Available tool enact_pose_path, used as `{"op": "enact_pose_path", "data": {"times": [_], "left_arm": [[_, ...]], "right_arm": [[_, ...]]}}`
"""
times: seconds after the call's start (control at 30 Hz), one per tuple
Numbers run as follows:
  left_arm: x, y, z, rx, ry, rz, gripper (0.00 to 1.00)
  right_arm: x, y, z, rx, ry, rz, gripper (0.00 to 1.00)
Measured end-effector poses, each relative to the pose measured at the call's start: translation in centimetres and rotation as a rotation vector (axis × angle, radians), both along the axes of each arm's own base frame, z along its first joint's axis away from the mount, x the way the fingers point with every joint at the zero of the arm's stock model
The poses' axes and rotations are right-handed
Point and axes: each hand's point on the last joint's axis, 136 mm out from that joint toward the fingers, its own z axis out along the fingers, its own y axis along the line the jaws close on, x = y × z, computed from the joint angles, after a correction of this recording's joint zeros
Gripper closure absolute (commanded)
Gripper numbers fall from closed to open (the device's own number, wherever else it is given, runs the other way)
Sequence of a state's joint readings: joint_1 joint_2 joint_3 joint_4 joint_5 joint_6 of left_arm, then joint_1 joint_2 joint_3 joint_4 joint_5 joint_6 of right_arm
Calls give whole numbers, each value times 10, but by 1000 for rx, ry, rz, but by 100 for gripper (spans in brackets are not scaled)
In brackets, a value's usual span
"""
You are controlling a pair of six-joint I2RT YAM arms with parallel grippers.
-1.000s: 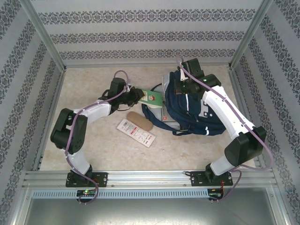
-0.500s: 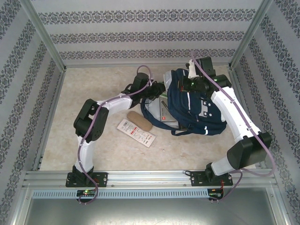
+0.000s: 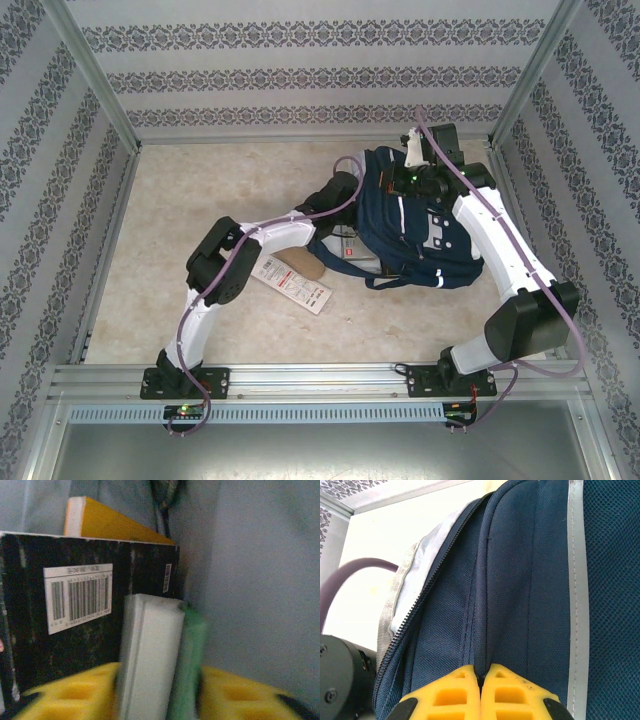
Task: Pack the student bag
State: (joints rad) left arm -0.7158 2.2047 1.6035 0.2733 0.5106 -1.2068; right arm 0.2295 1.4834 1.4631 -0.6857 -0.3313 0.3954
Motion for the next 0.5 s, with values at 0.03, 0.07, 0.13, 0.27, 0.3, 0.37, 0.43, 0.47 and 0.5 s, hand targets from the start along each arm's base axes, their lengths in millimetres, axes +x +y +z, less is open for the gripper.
{"op": "enact_pose_path", "data": {"times": [0.03, 0.07, 0.13, 0.27, 0.3, 0.37, 0.43, 0.47, 0.5], "left_arm": [[-2, -1, -2, 8, 3, -2, 31], [-2, 0, -4, 19, 5, 0, 27], [-3, 4, -10, 52, 7, 5, 21], [-4, 16, -9, 126, -4, 15, 10], [-5, 21, -5, 142, -11, 19, 7], [-7, 34, 4, 176, -24, 29, 3], [-8, 48, 15, 211, -39, 44, 3], [-8, 54, 19, 227, -45, 51, 3], [-8, 61, 23, 247, -53, 57, 3]], "right_arm": [[1, -1, 0, 0, -1, -3, 100], [1, -2, 0, 1, 0, -4, 100], [1, -3, -1, 4, -2, -6, 100], [0, -3, 0, 11, -9, -6, 100], [0, -5, 0, 12, -11, -9, 100], [-1, -5, -1, 16, -15, -8, 100], [-2, -5, -1, 19, -17, -6, 100], [-3, -5, -1, 19, -17, -6, 100], [-3, -5, -1, 23, -19, -3, 100]]}}
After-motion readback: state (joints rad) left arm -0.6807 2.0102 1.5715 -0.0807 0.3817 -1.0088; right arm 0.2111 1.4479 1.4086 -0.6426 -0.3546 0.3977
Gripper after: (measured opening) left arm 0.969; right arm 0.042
